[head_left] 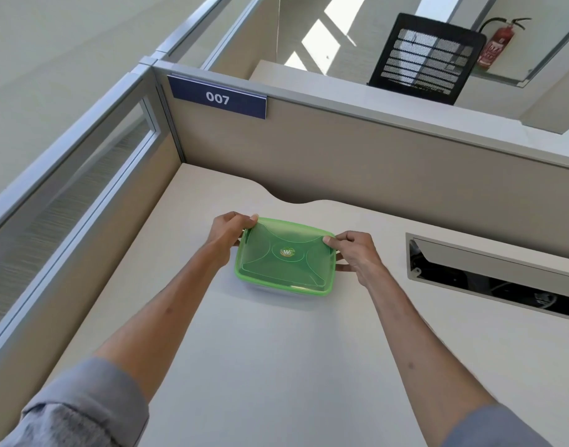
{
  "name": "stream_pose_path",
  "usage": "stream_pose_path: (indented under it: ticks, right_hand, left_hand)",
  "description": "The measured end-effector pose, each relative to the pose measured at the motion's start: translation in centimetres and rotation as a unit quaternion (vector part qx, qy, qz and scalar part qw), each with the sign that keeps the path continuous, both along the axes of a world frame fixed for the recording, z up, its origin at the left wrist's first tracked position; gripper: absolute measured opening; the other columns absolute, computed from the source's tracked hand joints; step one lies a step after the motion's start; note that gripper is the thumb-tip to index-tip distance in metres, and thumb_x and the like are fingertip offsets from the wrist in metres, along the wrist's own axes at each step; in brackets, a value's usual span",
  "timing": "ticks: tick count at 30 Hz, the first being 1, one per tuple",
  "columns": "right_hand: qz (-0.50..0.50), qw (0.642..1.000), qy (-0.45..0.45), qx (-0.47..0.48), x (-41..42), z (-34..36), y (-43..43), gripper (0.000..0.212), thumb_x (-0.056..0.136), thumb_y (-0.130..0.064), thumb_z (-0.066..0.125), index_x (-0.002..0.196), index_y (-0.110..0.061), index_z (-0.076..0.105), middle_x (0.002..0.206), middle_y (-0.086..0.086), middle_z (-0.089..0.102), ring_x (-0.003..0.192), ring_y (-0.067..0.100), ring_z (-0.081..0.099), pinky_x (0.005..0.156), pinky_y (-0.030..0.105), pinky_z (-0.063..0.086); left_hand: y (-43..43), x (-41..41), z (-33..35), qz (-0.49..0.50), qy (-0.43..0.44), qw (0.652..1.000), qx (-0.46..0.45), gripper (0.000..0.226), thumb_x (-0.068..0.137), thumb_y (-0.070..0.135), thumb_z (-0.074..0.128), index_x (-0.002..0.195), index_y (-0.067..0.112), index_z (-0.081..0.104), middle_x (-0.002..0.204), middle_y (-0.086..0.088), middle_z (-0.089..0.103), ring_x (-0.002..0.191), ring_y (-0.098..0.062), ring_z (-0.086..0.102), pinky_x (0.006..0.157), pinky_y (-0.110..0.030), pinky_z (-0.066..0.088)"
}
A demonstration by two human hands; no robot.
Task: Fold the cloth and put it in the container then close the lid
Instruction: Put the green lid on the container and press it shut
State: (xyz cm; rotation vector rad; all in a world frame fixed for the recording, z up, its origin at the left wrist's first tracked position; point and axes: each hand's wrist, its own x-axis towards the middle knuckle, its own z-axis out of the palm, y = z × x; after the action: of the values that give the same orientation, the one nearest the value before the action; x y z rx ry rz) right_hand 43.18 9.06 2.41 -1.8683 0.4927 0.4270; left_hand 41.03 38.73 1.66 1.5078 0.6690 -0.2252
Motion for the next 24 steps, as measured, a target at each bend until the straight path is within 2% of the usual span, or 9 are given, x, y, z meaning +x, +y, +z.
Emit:
stream_pose_path:
  ticks: [3,5,8,11,14,16,20,22,24]
  right_hand:
    - [-0.003,1.0,0.012,0.021,-0.3,0.2,-0.3,0.039,0.089,-0.023,0.091,0.109,0.006,0.075,0.11,0.02,0.083,0.079,0.029,0.074,0.07,0.042,0.067]
    - [-0.014,0.999,0.013,0.033,-0.7,0.3,-0.2,0.042,0.089,-0.025,0.091,0.111,0.007,0.074,0.111,0.02,0.083,0.082,0.03,0.075,0.071,0.042,0.067]
    - [-0.037,0.998,-0.001,0.042,-2.1,1.1,-0.6,0.034,0.094,-0.026,0.087,0.112,0.001,0.075,0.112,0.018,0.082,0.085,0.029,0.077,0.071,0.041,0.067]
    - [-0.033,0.999,0.014,0.034,-4.9,2.0,-1.9,0.032,0.094,-0.027,0.087,0.111,-0.003,0.075,0.111,0.016,0.079,0.089,0.029,0.077,0.08,0.046,0.069]
    - [0.033,0.991,0.103,0.078,-8.0,2.4,-2.8,0.038,0.092,-0.021,0.089,0.115,0.003,0.072,0.109,0.024,0.081,0.088,0.031,0.08,0.085,0.046,0.07]
    - [0.051,0.985,0.126,0.104,-9.1,2.2,-2.6,0.034,0.09,-0.013,0.089,0.113,0.005,0.071,0.109,0.03,0.082,0.084,0.032,0.081,0.082,0.043,0.071]
    - [0.027,0.99,0.095,0.105,-9.4,1.7,-1.9,0.021,0.091,-0.003,0.086,0.102,0.007,0.072,0.107,0.035,0.079,0.071,0.028,0.081,0.071,0.033,0.07]
    - [0.021,0.99,0.092,0.101,-9.5,1.6,-1.8,0.017,0.091,-0.001,0.086,0.098,0.007,0.073,0.106,0.036,0.079,0.068,0.026,0.08,0.067,0.031,0.07]
    - [0.022,0.99,0.094,0.099,-9.7,1.7,-1.8,0.022,0.09,-0.002,0.087,0.102,0.01,0.073,0.104,0.035,0.08,0.068,0.027,0.08,0.068,0.032,0.07]
  left_hand:
    - [-0.1,-0.5,0.3,-0.017,-0.006,1.0,0.008,0.045,0.102,0.037,0.079,0.128,0.001,0.075,0.119,-0.01,0.077,0.105,-0.028,0.068,0.077,-0.034,0.052]
    - [0.0,-1.0,0.6,-0.033,-0.006,0.999,0.018,0.052,0.103,0.048,0.076,0.134,0.005,0.073,0.126,-0.009,0.076,0.112,-0.027,0.07,0.078,-0.034,0.054]
    - [1.0,-3.0,1.5,-0.059,-0.01,0.997,0.041,0.065,0.106,0.058,0.067,0.148,0.008,0.064,0.139,-0.008,0.072,0.123,-0.03,0.071,0.082,-0.035,0.058]
    - [3.0,-6.3,1.3,-0.126,0.027,0.989,0.079,0.054,0.103,0.049,0.074,0.14,0.011,0.067,0.132,-0.007,0.074,0.117,-0.027,0.073,0.085,-0.035,0.061]
    - [3.6,-8.6,1.2,-0.169,0.076,0.982,0.025,0.041,0.099,0.035,0.083,0.13,0.012,0.072,0.119,-0.014,0.079,0.104,-0.026,0.077,0.091,-0.038,0.065]
    - [3.4,-9.1,1.0,-0.156,0.072,0.985,-0.008,0.04,0.098,0.028,0.085,0.13,0.008,0.071,0.115,-0.017,0.08,0.1,-0.026,0.079,0.09,-0.035,0.067]
    - [2.8,-9.2,0.6,-0.108,0.041,0.993,-0.026,0.036,0.097,0.018,0.086,0.122,-0.003,0.071,0.106,-0.017,0.078,0.098,-0.024,0.078,0.084,-0.024,0.069]
    - [2.6,-9.4,0.4,-0.096,0.045,0.994,-0.023,0.027,0.097,0.015,0.085,0.115,-0.001,0.072,0.108,-0.021,0.076,0.092,-0.022,0.077,0.086,-0.025,0.069]
    - [2.5,-9.5,0.8,-0.1,0.047,0.994,-0.006,0.026,0.098,0.018,0.085,0.113,0.002,0.072,0.116,-0.027,0.078,0.091,-0.022,0.078,0.092,-0.032,0.068]
